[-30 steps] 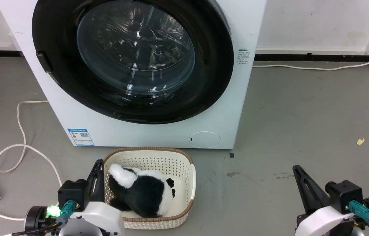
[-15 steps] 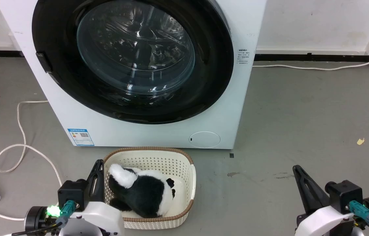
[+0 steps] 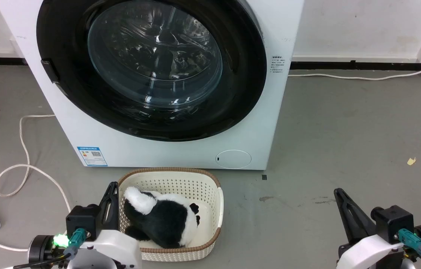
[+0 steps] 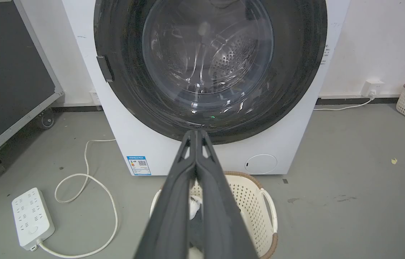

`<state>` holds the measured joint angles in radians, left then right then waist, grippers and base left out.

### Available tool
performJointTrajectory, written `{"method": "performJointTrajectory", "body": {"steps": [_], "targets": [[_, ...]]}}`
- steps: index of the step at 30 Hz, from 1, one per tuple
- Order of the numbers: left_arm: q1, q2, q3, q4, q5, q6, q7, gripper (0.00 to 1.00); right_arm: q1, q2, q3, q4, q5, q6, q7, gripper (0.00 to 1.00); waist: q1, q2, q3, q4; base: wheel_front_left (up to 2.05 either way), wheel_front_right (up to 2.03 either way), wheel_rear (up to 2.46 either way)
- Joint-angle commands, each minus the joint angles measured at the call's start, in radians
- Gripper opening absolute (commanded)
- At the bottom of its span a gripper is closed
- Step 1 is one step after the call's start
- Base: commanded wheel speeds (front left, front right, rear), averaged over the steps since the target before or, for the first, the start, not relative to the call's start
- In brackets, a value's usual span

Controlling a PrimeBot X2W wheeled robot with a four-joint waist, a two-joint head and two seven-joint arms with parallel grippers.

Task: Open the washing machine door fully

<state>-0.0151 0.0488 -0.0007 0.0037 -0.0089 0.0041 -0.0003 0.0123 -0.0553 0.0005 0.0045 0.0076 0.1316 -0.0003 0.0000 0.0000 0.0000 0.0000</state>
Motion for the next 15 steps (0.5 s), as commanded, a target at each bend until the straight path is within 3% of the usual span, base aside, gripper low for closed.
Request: {"method": "performJointTrajectory", "body": {"steps": [1, 15], "targets": [[0.015, 0.001, 0.001, -0.004, 0.009, -0.004, 0.0, 0.0, -0.012, 0.005, 0.0, -0.005, -0.008, -0.001, 0.0, 0.0, 0.0, 0.0, 0.0, 0.0, 0.0, 0.0, 0.0], [0.015, 0.001, 0.001, -0.004, 0.009, -0.004, 0.0, 0.0, -0.012, 0.005, 0.0, -0.005, -0.008, -0.001, 0.0, 0.0, 0.0, 0.0, 0.0, 0.0, 0.0, 0.0, 0.0]]}}
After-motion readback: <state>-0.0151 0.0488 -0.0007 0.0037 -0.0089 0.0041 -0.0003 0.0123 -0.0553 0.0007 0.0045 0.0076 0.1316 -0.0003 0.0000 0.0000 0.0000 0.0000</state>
